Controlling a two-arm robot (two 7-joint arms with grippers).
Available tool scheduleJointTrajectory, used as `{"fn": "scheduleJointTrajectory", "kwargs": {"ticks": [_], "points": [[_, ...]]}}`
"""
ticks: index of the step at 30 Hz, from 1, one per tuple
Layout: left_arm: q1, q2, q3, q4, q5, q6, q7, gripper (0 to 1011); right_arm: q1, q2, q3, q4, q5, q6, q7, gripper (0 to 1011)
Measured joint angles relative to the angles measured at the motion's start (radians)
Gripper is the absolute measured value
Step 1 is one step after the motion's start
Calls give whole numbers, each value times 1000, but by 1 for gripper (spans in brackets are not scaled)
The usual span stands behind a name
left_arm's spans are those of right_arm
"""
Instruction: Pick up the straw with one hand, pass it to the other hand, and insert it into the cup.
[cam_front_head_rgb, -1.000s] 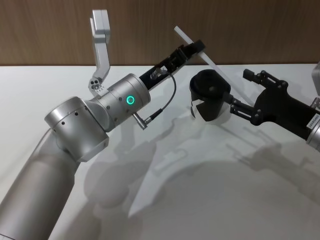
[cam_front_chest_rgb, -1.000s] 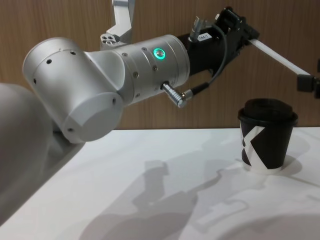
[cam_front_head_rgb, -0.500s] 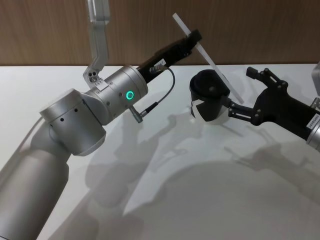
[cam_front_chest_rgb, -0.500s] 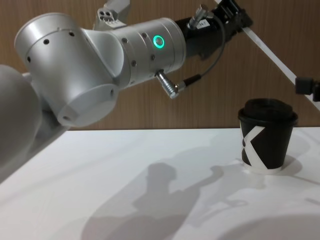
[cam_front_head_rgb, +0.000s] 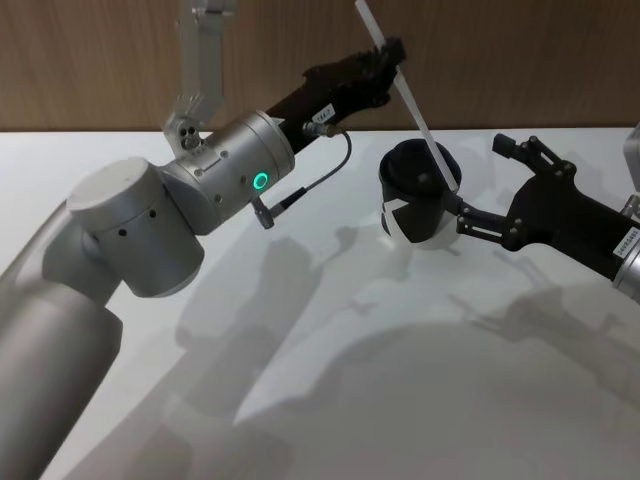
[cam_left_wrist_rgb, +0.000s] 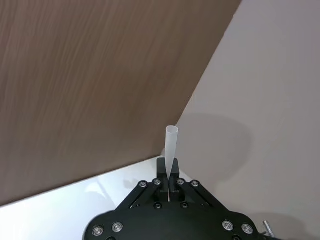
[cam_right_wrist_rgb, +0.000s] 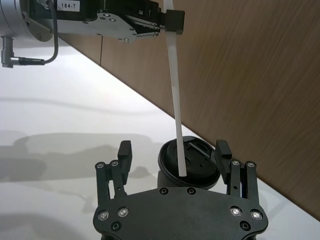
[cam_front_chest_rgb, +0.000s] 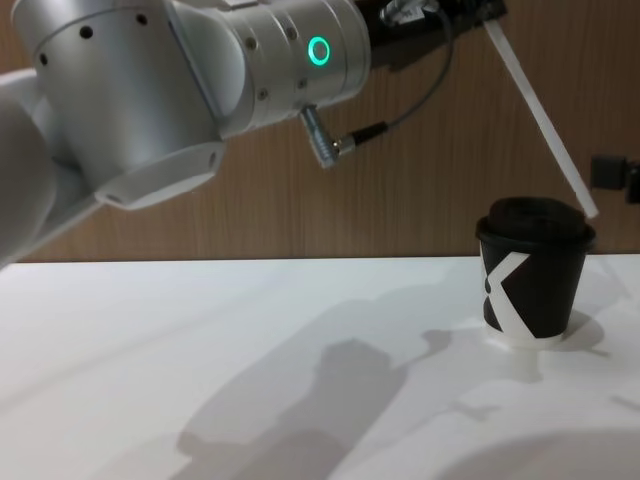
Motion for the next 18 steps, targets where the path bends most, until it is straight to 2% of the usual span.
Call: {"fn": "scheduleJointTrajectory", "kwargs": {"ticks": [8,18], "points": [[-25,36,38,-42,97,-30,11,11,0,0,0,0,0,0,0,1001],[-47,55,60,-74,164,-41,18,11,0,0,0,0,0,0,0,1001]]}}
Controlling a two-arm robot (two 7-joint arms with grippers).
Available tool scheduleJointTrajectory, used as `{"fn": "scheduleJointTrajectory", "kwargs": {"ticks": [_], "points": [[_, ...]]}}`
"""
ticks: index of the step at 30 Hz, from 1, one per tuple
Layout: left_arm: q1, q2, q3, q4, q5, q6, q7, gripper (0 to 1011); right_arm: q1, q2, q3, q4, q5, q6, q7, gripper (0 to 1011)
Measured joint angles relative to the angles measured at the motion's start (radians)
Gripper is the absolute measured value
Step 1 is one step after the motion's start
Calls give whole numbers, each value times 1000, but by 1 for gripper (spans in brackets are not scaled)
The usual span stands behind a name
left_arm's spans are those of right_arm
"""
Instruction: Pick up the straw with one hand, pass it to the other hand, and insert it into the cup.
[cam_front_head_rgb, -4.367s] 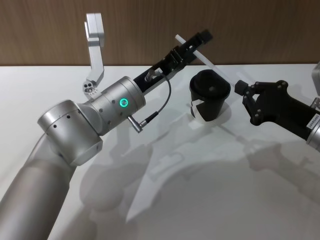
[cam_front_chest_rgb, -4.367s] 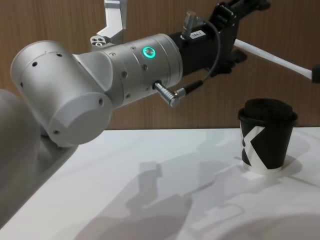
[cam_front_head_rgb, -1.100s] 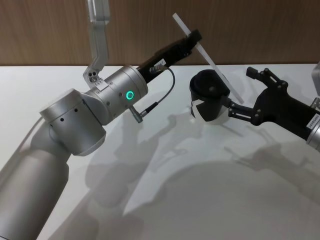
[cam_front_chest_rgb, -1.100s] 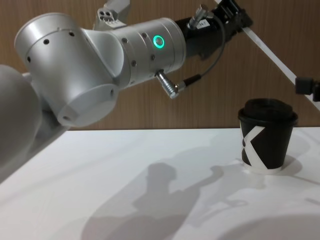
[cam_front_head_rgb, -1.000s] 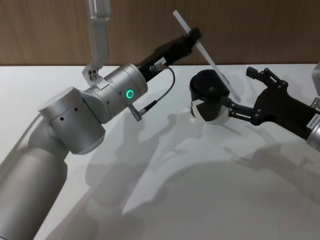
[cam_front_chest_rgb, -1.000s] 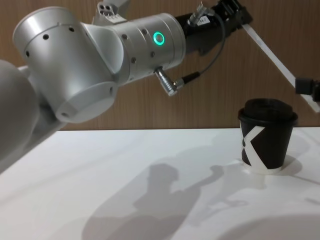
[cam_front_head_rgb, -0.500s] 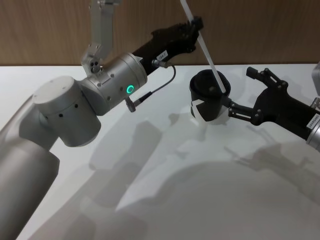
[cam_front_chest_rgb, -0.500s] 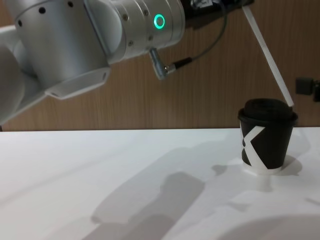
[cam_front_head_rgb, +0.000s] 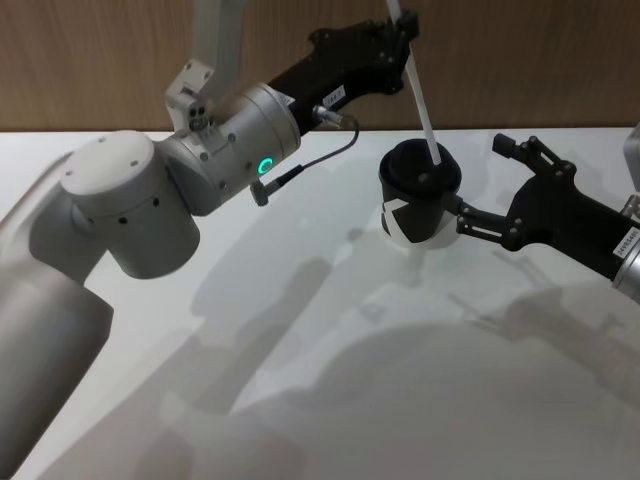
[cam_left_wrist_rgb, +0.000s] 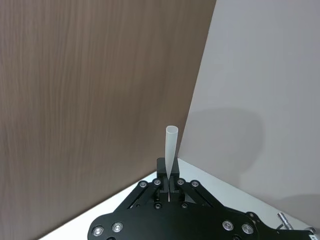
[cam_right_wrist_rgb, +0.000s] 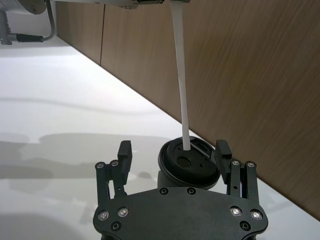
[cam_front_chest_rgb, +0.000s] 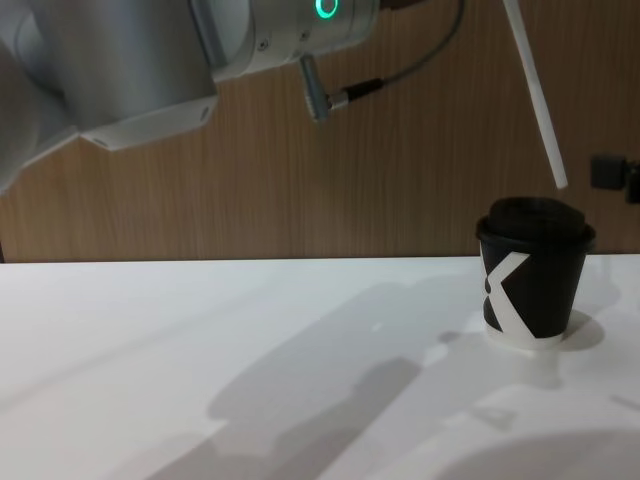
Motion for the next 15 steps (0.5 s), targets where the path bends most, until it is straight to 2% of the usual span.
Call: {"fn": "scheduleJointTrajectory", "kwargs": {"ticks": [15], "points": [[-20,16,29,-15,66,8,-5,11,0,0,0,0,0,0,0,1001]]}}
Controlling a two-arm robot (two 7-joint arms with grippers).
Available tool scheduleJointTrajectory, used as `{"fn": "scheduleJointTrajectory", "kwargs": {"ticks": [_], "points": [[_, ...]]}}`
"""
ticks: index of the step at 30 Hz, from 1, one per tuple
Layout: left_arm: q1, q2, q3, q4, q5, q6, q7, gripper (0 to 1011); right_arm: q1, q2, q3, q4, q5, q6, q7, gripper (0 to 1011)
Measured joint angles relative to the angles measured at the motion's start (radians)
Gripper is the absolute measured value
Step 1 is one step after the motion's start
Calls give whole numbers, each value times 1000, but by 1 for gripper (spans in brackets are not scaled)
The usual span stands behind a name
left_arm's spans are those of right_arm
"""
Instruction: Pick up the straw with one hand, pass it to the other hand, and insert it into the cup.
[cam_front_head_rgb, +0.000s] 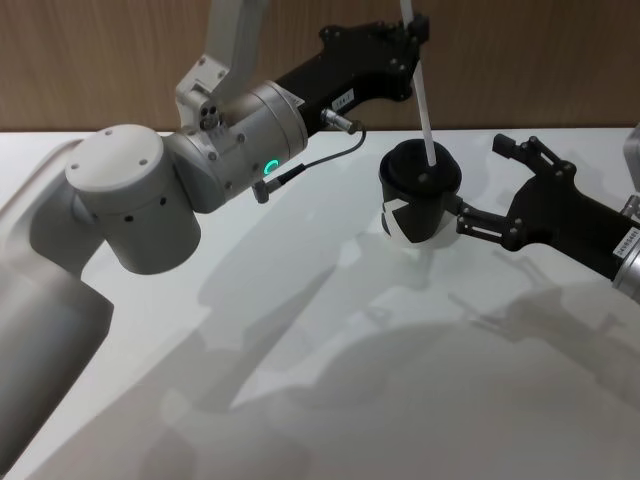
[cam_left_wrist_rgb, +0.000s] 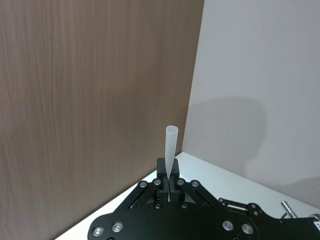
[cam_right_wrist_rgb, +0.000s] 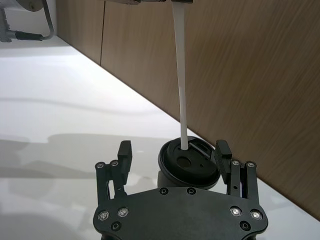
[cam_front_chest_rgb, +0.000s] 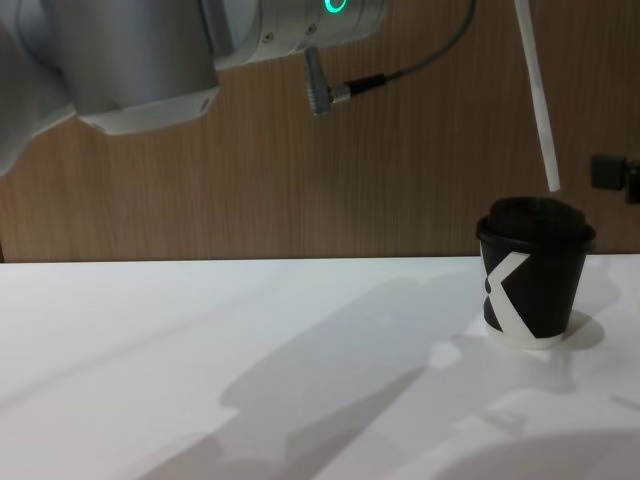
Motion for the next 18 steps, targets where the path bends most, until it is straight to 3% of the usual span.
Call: {"fn": "scheduleJointTrajectory", "kwargs": {"ticks": [18], "points": [[-21,-6,27,27,67,-8,-13,11,0,0,0,0,0,0,0,1001]]}}
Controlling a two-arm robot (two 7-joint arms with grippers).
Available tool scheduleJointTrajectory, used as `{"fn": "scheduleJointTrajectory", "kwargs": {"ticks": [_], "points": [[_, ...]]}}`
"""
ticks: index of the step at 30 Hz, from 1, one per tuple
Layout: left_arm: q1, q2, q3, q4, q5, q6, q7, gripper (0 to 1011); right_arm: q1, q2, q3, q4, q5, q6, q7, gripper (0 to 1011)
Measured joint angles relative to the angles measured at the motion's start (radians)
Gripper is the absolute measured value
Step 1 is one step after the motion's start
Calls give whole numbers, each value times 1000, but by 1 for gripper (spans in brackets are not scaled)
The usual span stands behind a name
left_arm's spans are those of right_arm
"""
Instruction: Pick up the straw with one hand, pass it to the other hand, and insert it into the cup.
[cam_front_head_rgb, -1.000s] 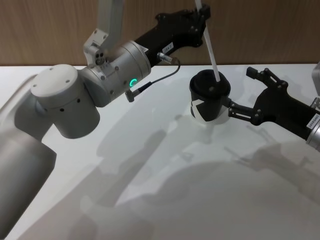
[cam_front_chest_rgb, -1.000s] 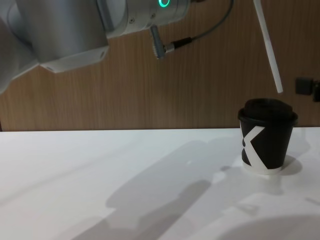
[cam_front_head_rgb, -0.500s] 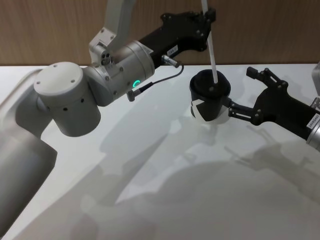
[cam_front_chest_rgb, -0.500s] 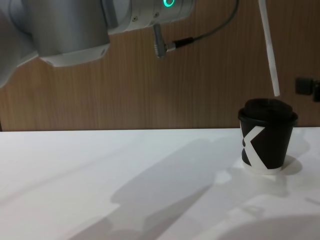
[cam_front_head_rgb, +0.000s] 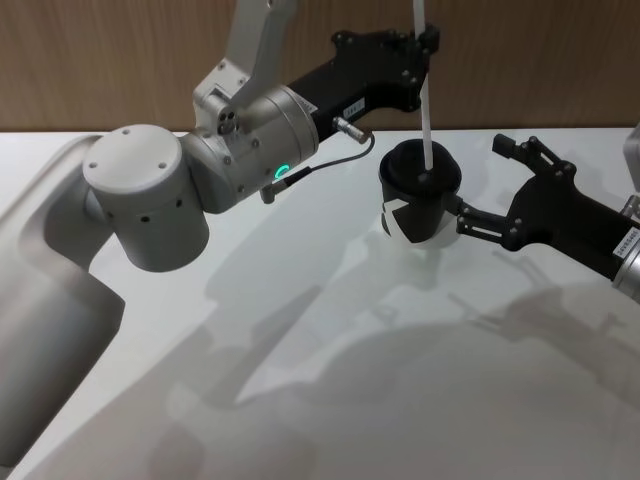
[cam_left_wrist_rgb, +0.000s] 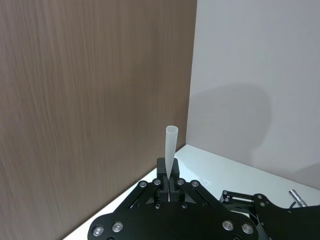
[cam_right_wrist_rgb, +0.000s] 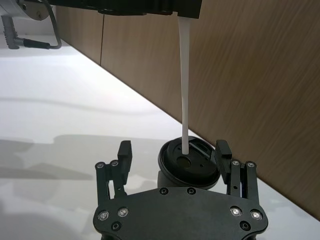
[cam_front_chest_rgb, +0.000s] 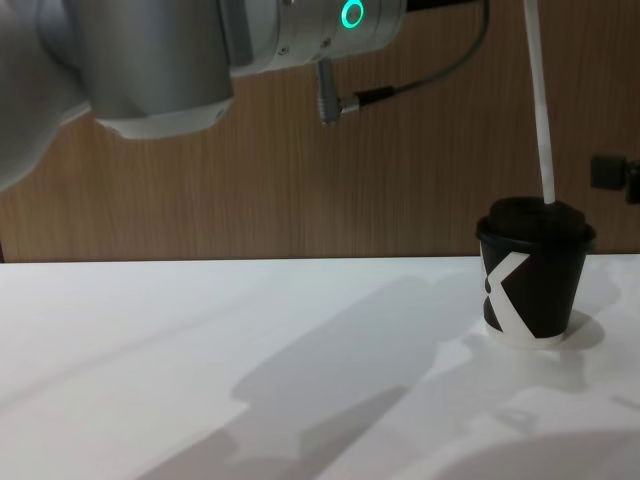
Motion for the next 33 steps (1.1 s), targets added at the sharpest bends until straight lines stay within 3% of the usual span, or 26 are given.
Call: {"fn": "scheduleJointTrajectory", "kwargs": {"ticks": [33], "points": [[-10,-19,9,51,62,-27,-32,11,0,0,0,0,0,0,0,1001]]}}
